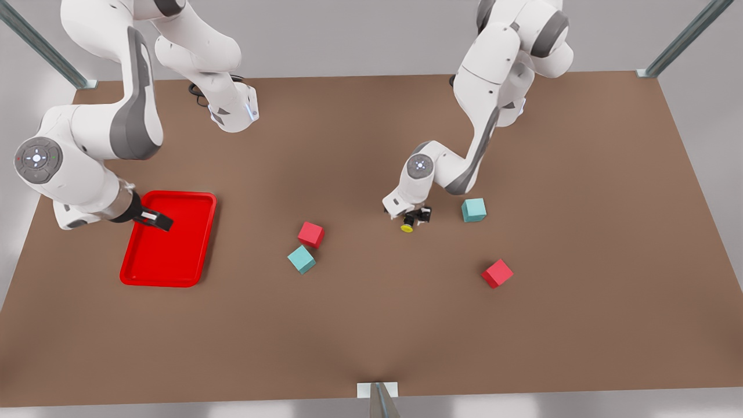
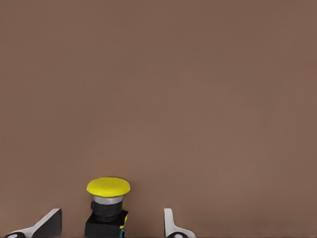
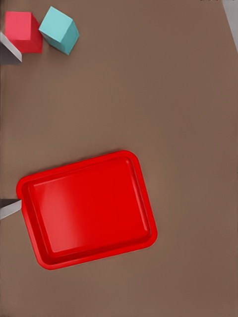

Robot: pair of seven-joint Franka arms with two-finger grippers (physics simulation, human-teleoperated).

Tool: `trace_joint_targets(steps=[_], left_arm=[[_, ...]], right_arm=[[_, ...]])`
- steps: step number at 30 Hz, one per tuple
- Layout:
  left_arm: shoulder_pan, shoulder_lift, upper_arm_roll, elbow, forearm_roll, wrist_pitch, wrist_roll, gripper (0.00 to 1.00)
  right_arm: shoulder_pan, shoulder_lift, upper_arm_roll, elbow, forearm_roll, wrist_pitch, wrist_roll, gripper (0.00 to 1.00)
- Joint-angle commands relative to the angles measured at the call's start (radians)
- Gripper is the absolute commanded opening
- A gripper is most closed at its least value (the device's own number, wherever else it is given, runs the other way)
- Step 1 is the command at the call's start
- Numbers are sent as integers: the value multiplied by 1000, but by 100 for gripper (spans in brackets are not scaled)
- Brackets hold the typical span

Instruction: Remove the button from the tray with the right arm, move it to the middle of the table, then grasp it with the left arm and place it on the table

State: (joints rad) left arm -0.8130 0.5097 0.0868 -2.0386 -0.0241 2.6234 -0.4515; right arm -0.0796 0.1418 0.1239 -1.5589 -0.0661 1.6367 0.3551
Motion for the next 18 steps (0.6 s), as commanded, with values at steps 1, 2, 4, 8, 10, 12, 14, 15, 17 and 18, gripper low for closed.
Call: trace_joint_targets(steps=[1, 2, 4, 8, 10, 12, 14, 15, 17, 18], left_arm=[[-6, 6, 1, -29, 20, 101, -41, 100], [-6, 6, 1, -43, 20, 101, -12, 100], [-6, 6, 1, -63, 32, 101, -6, 100], [2, 24, 2, -64, 61, 101, 4, 100], [2, 32, 2, -64, 62, 101, 5, 100], [2, 35, 2, -61, 61, 101, 4, 100], [2, 35, 2, -60, 61, 101, 2, 93], [2, 35, 4, -60, 61, 101, 0, 82], [2, 35, 4, -60, 61, 101, 2, 64], [2, 35, 4, -60, 61, 101, 2, 61]], right_arm=[[1, -1, 0, 2, -8, -15, -509, 100], [1, -1, 0, 2, -8, -15, -509, 100], [0, -1, -1, 2, -9, -15, -509, 100], [-11, -1, 0, 8, -9, -15, -509, 100], [-11, -1, 0, 8, -9, -15, -509, 100], [-19, -1, 0, 8, -11, -15, -509, 100], [-20, -1, 0, 8, -11, -15, -509, 100], [-20, -1, 0, 8, -11, -15, -509, 100], [-28, -1, 0, 8, -11, -15, -509, 100], [-28, -1, 0, 8, -11, -15, -510, 100]])
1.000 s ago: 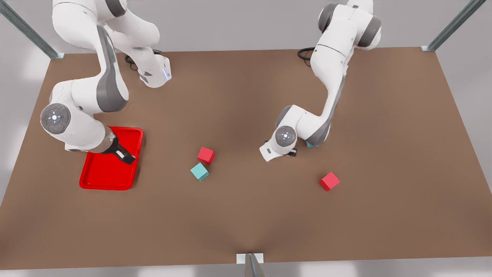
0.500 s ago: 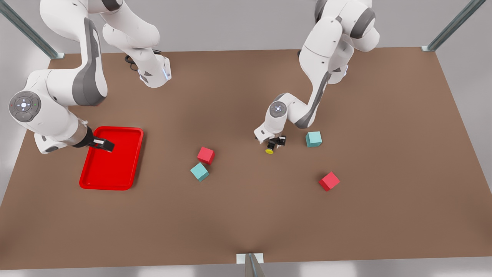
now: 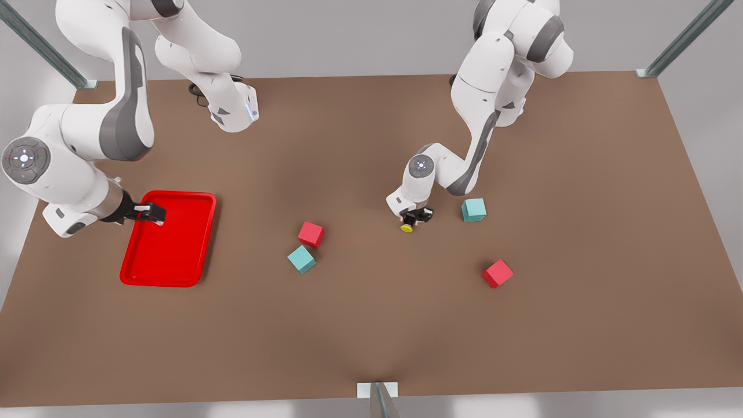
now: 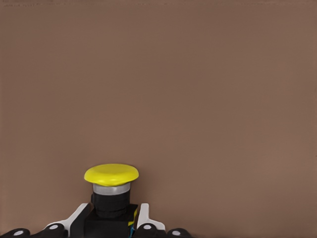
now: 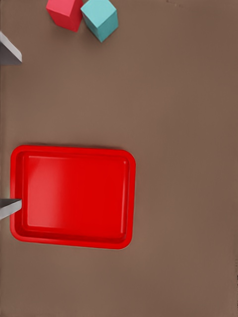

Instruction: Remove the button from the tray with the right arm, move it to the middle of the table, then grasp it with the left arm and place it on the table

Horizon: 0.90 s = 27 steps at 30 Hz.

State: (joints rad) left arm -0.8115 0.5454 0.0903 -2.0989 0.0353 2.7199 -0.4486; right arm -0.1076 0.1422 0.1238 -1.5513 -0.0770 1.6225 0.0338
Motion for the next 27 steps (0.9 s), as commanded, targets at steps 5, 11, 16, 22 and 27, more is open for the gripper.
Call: trace_joint_targets(steps=[5, 11, 16, 22, 27], left_arm=[[0, -1, 0, 2, 0, 4, -5, 47], [0, -5, 3, 7, -2, 1, -2, 46], [0, -16, 37, 63, -5, -6, -7, 46], [8, -8, 129, 364, 24, -364, -656, 46], [-32, 80, 129, 586, 535, -868, -1829, 47]], right_arm=[[2, -1, 0, 0, 0, -1, -189, 100], [2, 0, 0, 0, 0, -1, -187, 100], [6, 8, 0, 0, 0, -1, -187, 100], [-7, 7, 0, 30, 3, -1, -187, 100], [-41, 5, 2, 59, 3, 0, -183, 100]])
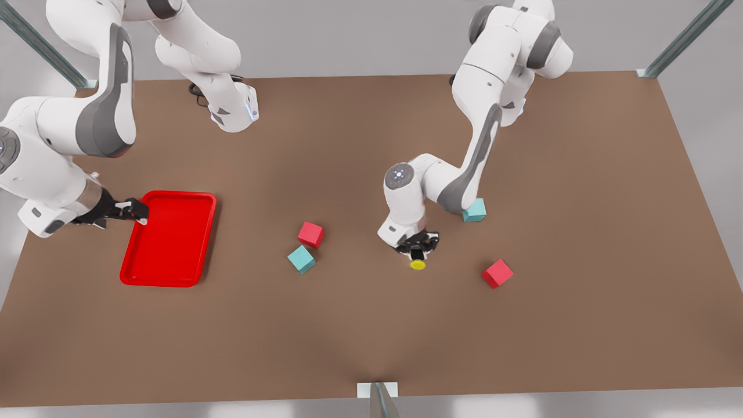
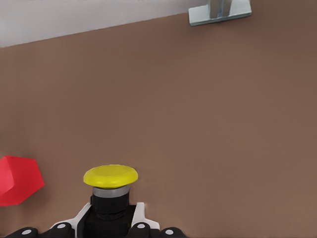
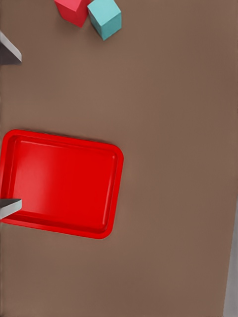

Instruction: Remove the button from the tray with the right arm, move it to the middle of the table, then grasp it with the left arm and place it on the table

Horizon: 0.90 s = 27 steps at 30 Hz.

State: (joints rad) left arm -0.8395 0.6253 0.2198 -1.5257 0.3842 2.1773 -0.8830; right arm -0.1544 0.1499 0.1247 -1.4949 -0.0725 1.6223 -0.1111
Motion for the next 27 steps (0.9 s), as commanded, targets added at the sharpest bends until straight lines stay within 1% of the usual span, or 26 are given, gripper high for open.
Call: trace_joint_targets(steps=[1, 2, 3, 5, 7, 9, 13, 22, 27], left_arm=[[-19, 17, 1, 13, 271, -398, -1553, 47], [-30, 40, 1, 13, 341, -516, -1655, 47], [-42, 48, 1, 13, 366, -602, -1752, 47], [-65, 71, 1, 13, 409, -669, -1953, 47], [-85, 96, 3, 13, 484, -692, -2041, 47], [-92, 160, 1, 48, 547, -691, -2120, 47], [-115, 226, 1, 55, 705, -686, -2289, 47], [-113, 369, 0, 55, 703, -561, -2312, 47], [-112, 406, 0, 52, 708, -541, -2311, 47]], right_arm=[[-2, 2, 0, 2, -3, 1, -41, 100], [-1, 0, 0, 2, -1, 1, -39, 100], [-1, 0, 0, 2, -1, 1, -33, 100], [-4, 0, 0, 2, -1, -1, -33, 100], [-4, -1, 0, 4, -3, -1, -33, 100], [-2, 0, 0, 2, -3, -1, -32, 100], [-4, -1, 0, 2, -4, -1, -32, 100], [-4, -1, 0, 2, -4, -1, -33, 100], [-2, 0, 0, 2, -4, -1, -33, 100]])
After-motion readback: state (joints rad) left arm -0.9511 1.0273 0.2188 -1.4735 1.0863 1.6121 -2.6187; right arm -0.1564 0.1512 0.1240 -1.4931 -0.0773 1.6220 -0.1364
